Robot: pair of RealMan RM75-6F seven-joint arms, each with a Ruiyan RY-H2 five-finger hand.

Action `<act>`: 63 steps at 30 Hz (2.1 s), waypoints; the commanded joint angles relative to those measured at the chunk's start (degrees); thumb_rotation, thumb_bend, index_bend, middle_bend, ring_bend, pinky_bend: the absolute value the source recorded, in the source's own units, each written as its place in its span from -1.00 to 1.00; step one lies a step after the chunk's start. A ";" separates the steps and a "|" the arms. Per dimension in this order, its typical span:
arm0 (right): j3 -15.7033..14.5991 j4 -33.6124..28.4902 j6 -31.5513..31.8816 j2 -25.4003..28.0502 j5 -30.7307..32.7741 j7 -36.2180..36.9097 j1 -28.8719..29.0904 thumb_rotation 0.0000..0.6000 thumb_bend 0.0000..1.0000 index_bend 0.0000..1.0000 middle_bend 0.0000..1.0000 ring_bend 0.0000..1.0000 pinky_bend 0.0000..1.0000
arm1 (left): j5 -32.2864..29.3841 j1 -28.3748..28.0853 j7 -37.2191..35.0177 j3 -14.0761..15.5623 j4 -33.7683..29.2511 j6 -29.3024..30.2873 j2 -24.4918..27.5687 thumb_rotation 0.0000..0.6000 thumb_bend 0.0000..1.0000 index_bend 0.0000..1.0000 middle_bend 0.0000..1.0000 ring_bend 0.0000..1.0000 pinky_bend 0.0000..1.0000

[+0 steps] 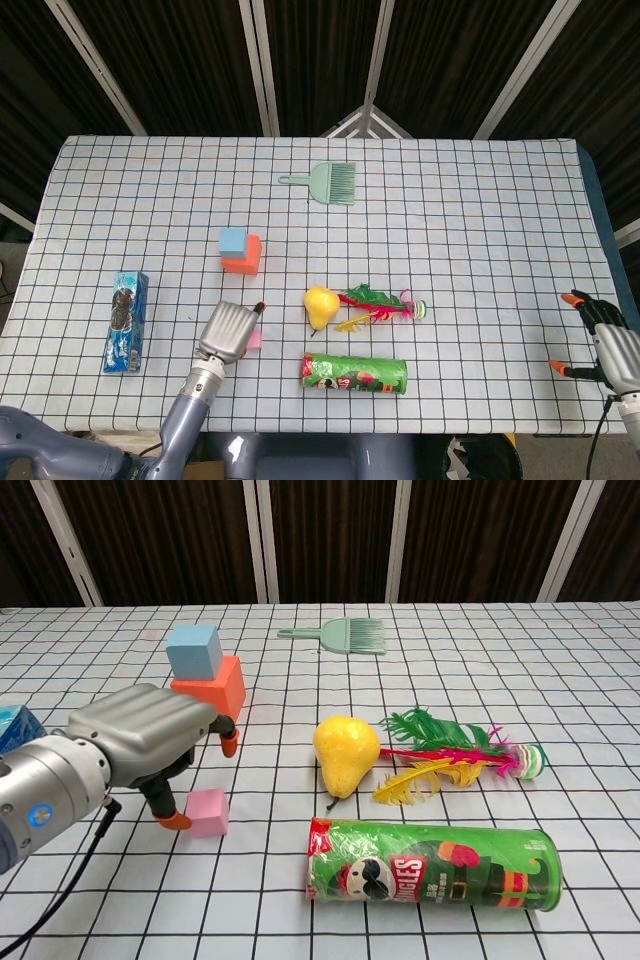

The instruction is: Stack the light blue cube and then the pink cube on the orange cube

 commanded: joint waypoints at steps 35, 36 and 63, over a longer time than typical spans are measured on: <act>-0.63 -0.20 -1.32 0.00 0.02 0.54 0.76 1.00 -0.70 -0.71 -0.82 -0.80 -0.90 | 7.68 7.41 3.13 3.17 -7.59 8.79 1.69 1.00 -0.63 -0.25 0.82 0.56 0.80; -0.67 -0.20 -1.37 0.03 0.01 0.55 0.77 1.00 -0.70 -0.71 -0.82 -0.80 -0.90 | 7.28 7.78 3.76 3.08 -7.30 9.32 1.22 1.00 -0.63 -0.26 0.82 0.56 0.80; -0.97 0.43 -2.06 0.19 -0.27 2.40 1.09 1.00 -0.70 -0.71 -0.82 -0.80 -0.90 | 5.19 7.50 4.34 -2.83 5.96 4.57 -9.93 1.00 -0.49 -0.21 0.84 0.58 0.82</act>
